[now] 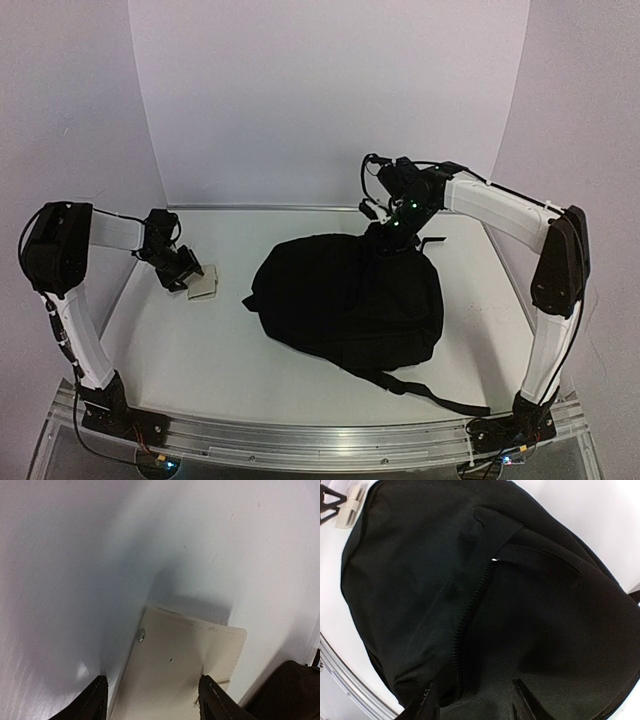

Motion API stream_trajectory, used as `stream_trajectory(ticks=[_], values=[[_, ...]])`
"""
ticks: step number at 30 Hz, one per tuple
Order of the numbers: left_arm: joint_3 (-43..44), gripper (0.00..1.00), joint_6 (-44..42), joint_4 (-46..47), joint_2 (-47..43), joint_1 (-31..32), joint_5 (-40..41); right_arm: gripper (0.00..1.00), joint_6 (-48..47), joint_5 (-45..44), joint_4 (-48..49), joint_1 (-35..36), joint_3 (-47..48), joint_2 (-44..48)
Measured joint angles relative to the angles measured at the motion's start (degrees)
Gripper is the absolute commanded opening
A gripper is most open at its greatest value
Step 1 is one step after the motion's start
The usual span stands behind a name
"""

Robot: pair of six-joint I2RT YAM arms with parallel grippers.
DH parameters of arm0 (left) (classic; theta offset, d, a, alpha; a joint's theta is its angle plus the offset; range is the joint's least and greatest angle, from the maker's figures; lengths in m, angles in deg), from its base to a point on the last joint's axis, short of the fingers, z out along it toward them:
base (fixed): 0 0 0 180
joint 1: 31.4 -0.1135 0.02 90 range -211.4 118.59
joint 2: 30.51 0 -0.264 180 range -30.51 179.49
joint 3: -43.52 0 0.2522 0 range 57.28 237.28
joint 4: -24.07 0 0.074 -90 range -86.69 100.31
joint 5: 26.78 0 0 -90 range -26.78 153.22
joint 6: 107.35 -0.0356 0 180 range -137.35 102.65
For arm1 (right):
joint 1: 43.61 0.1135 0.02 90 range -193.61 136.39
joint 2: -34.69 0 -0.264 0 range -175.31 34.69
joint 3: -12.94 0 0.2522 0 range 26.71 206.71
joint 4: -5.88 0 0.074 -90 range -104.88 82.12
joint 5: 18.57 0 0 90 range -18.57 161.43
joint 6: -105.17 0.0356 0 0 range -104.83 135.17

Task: Pack the student bag
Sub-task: Pick up the stationery from the center of the board.

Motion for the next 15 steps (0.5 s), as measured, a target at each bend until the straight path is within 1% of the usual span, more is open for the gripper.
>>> stream_trajectory(ticks=[4, 10, 12, 15], values=[[2.3, 0.38, -2.8, 0.9, 2.4, 0.3, -1.8, 0.24, -0.3, -1.6, 0.1, -0.1, -0.3, 0.0], [4.5, 0.19, -5.5, -1.2, 3.6, 2.8, -1.1, 0.04, -1.0, -2.2, 0.1, -0.2, -0.7, 0.0], [4.7, 0.13, -5.5, -1.5, 3.6, 3.7, -0.8, 0.0, -1.5, -2.1, 0.1, -0.3, -0.7, 0.0], [4.8, 0.03, -5.5, -1.6, 3.8, 4.3, -0.4, 0.0, -1.6, -1.6, 0.0, -0.5, -0.6, 0.0]])
